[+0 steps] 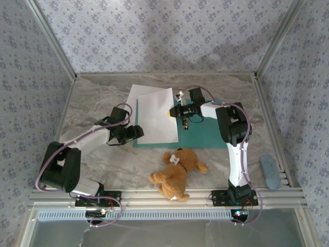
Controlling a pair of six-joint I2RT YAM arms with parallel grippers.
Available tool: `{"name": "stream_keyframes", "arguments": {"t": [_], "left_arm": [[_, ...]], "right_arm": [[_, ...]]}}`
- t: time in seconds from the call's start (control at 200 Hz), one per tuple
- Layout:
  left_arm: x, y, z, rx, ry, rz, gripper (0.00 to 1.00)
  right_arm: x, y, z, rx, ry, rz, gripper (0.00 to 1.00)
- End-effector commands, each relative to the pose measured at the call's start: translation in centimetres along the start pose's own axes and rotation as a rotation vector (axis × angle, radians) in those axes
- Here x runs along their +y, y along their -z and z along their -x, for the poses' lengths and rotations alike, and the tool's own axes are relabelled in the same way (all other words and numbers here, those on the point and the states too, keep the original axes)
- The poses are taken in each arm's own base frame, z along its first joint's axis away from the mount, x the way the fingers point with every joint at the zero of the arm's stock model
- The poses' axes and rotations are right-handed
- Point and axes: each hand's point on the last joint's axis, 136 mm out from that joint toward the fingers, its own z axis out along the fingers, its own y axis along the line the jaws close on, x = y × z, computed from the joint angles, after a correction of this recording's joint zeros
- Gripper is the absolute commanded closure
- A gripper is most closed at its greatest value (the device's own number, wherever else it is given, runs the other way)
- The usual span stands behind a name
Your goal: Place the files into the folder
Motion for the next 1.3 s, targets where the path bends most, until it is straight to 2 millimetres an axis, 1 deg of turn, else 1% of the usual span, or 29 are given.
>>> {"name": "stream_keyframes", "arguments": {"t": [0.0, 0.15, 0.25, 0.42, 0.555, 0.77, 0.924, 1.024, 1.174, 1.249, 1.294], "left_arm": [[-0.4, 0.1, 0.2, -0.006, -0.014, -0.021, 0.33], [-0.3, 0.0, 0.1, -0.003, -0.011, -0.020, 0.33], [-0.3, 0.0, 0.1, -0.001, -0.010, -0.020, 0.33], [-0.3, 0.1, 0.1, -0.004, -0.009, -0.022, 0.33], [-0.2, -0.1, 0.0, -0.003, -0.006, -0.023, 0.33], [-0.2, -0.2, -0.1, 0.000, -0.004, -0.027, 0.33], [-0.2, -0.1, -0.1, 0.001, -0.004, -0.029, 0.33], [-0.3, 0.0, -0.2, 0.001, -0.006, -0.029, 0.33], [-0.5, 0.3, 0.1, -0.005, -0.013, -0.028, 0.33], [-0.9, 0.8, 0.6, -0.017, -0.027, -0.027, 0.33], [-1.1, 1.2, 0.9, -0.028, -0.040, -0.024, 0.33]], "right_arm": [[1.3, 0.7, 0.9, -0.027, 0.032, 0.009, 0.96], [1.3, 0.1, -0.1, -0.017, 0.021, 0.020, 0.96], [1.4, -0.1, -0.4, -0.015, 0.015, 0.026, 0.96], [2.1, -0.4, -0.9, -0.007, 0.022, 0.037, 0.96], [2.5, -0.7, -1.1, -0.003, 0.029, 0.047, 0.96], [2.5, -1.0, -1.0, 0.000, 0.039, 0.051, 0.95], [2.5, -1.1, -0.9, 0.003, 0.038, 0.050, 0.93], [2.5, -0.9, -1.0, 0.007, 0.037, 0.046, 0.88], [2.7, 0.0, -0.7, 0.007, 0.040, 0.020, 0.69], [2.9, 0.6, -0.5, 0.002, 0.044, -0.001, 0.62], [3.0, 0.9, -0.3, -0.002, 0.046, -0.009, 0.59]]}}
